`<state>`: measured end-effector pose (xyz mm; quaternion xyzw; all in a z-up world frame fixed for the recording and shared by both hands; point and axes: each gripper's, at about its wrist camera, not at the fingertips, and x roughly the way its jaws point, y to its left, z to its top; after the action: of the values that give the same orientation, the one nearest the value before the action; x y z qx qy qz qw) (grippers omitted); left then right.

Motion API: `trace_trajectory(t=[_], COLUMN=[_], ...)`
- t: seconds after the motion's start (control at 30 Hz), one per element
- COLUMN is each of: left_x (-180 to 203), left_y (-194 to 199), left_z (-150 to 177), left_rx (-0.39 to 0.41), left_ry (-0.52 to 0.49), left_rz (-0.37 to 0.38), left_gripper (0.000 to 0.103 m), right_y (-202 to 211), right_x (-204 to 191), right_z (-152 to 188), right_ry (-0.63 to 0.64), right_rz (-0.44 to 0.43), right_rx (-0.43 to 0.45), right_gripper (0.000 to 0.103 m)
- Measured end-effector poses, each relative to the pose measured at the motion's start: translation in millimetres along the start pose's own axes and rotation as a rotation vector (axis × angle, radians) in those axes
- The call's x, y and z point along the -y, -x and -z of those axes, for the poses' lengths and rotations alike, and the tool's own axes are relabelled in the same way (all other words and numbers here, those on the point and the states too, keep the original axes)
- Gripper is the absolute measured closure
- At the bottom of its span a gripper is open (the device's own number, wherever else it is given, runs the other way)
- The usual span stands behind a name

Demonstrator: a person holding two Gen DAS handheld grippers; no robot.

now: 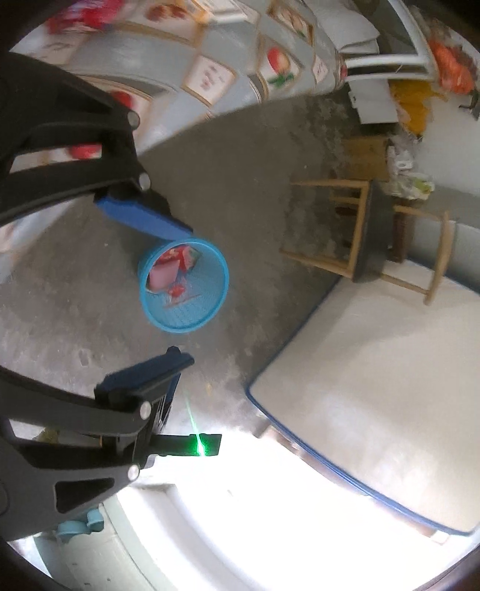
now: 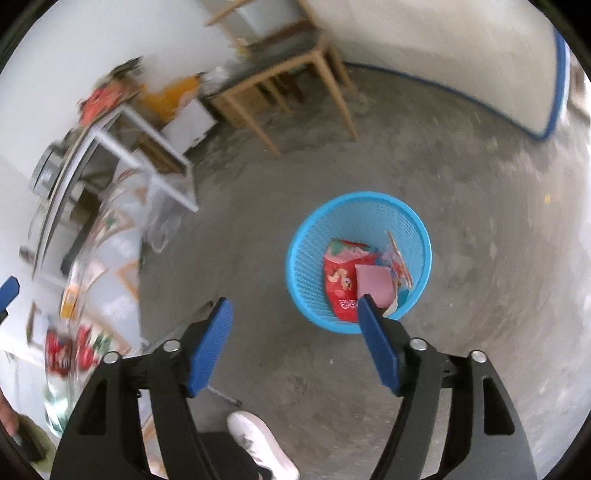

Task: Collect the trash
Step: 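Turn both tools back toward the table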

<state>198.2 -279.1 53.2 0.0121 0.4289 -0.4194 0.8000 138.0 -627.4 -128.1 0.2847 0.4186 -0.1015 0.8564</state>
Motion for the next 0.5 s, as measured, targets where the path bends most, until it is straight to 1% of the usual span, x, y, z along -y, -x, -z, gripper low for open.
trace_trajectory(t=[0.1, 0.2, 0.27, 0.33, 0.37, 0.5], left_x=[-9, -24, -38, -54, -62, -96], left_y=[48, 82, 108, 132, 142, 185], left_z=[34, 65, 89, 113, 124, 171], left_rx=[0.053, 0.089, 0.119, 0.145, 0.157, 0.219], left_ry=[0.017, 0.045, 0.067, 0.086, 0.095, 0.141], left_rz=[-0.003, -0.005, -0.021, -0.055, -0.072, -0.172], left_gripper=[0.035, 0.032, 0.031, 0.031, 0.031, 0.029], right_y=[27, 52, 65, 74, 78, 80], right_x=[-41, -87, -119, -147, -167, -225], right_z=[12, 23, 29, 35, 39, 52], right_ry=[0.111, 0.225, 0.294, 0.350, 0.386, 0.480], right_rz=[-0.028, -0.062, -0.079, -0.103, -0.125, -0.198], right_rx=[0.004, 0.005, 0.014, 0.020, 0.016, -0.014], right_gripper=[0.027, 0.025, 0.023, 0.023, 0.023, 0.023])
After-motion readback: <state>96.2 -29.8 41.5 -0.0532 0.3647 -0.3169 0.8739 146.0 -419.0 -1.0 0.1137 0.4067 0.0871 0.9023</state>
